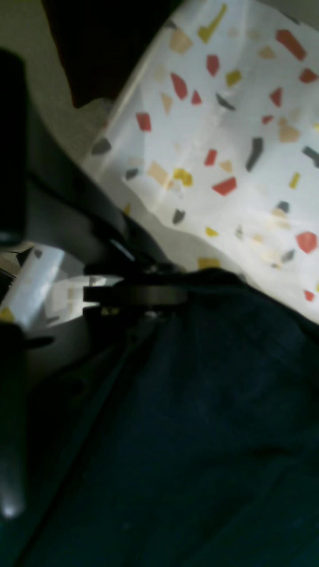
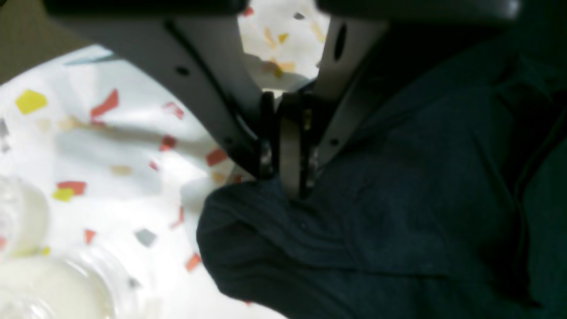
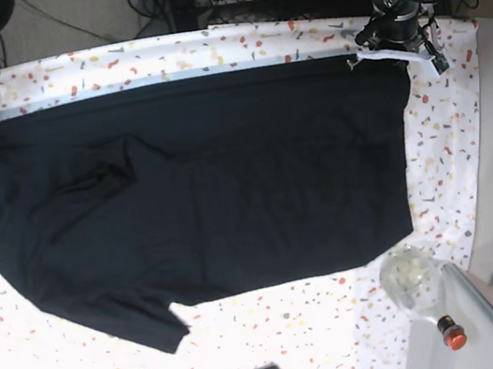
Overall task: Layout the t-shirt on the table in an organized manner, then fold the t-shirt properly
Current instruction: 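Pull the shirt edge with both grippers apart to straighten it, then grasp the shirt corner with the right gripper and tug it outward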
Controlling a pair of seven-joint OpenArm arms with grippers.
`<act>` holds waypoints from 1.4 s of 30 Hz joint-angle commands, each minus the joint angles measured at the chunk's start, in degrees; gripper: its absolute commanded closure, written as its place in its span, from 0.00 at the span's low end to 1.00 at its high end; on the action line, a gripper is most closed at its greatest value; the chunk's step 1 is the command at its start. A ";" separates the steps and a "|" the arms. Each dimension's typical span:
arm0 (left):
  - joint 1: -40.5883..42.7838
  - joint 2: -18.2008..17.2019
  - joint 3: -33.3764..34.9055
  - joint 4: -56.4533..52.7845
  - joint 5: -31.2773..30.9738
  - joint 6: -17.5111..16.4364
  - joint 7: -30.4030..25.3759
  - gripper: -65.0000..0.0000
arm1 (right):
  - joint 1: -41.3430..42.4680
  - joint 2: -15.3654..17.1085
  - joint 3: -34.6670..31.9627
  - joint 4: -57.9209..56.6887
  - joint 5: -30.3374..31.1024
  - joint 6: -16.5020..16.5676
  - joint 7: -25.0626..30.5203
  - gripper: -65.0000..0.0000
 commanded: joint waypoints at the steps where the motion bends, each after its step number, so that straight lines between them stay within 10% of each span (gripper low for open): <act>1: 0.98 -0.73 -0.34 1.23 0.86 0.81 -1.68 1.00 | -0.06 1.38 2.07 1.12 -0.29 -0.50 1.76 1.00; 14: 2.65 -0.73 -0.34 1.67 0.86 0.81 -1.68 1.00 | 0.38 -0.03 5.68 1.47 -0.11 -0.50 -2.46 0.91; 18: 4.14 -0.73 -0.70 2.55 0.86 0.81 -1.68 0.60 | 0.12 -1.79 9.19 2.26 -0.20 -0.50 -0.88 0.49; 24: 5.81 -0.82 -3.77 7.82 0.86 0.81 -1.68 0.20 | -1.20 -3.55 11.74 10.88 -0.47 -0.50 -0.70 0.45; 29: 5.20 -0.47 -10.01 12.84 0.78 0.63 -1.68 0.22 | -0.41 -3.11 11.39 16.15 -0.55 -0.06 -0.61 0.45; 34: 0.45 -0.91 -12.30 12.13 0.86 0.46 -1.68 0.27 | 10.67 7.00 -2.67 4.73 -0.64 3.37 1.50 0.44; 42: -0.34 -1.44 -7.73 11.78 0.86 0.37 -1.68 1.00 | 37.92 15.97 -32.65 -42.48 -7.15 4.51 29.63 0.42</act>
